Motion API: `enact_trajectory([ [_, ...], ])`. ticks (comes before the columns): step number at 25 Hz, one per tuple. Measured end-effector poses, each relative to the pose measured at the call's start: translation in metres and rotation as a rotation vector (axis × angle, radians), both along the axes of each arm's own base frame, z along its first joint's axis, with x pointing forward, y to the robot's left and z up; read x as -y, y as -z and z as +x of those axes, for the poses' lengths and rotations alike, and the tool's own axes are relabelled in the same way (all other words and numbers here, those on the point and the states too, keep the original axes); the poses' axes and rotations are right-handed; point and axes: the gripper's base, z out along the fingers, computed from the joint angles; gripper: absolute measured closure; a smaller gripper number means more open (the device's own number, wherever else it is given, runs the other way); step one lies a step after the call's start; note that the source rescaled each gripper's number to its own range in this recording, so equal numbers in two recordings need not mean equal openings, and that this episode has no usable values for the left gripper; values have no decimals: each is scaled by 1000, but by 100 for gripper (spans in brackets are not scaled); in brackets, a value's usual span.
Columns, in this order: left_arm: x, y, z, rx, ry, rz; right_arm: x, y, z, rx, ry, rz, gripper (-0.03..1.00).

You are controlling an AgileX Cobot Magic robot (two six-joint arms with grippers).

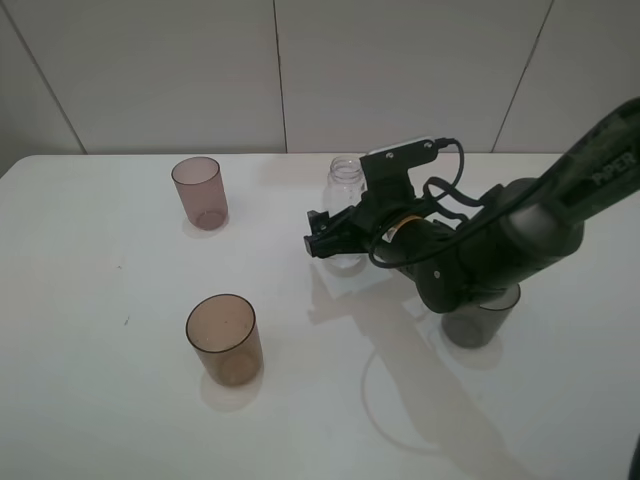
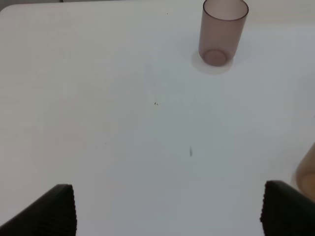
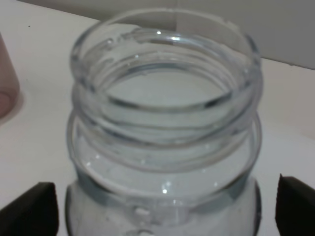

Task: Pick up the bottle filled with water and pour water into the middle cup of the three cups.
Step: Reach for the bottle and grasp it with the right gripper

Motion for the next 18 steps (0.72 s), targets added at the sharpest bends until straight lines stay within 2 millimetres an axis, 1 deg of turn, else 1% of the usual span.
enact_trajectory([
  [9,0,0,0,0,0,0,0,13,1,-15,4,-17,-3],
  [18,0,0,0,0,0,0,-5,7,8,14,17,27,-3],
])
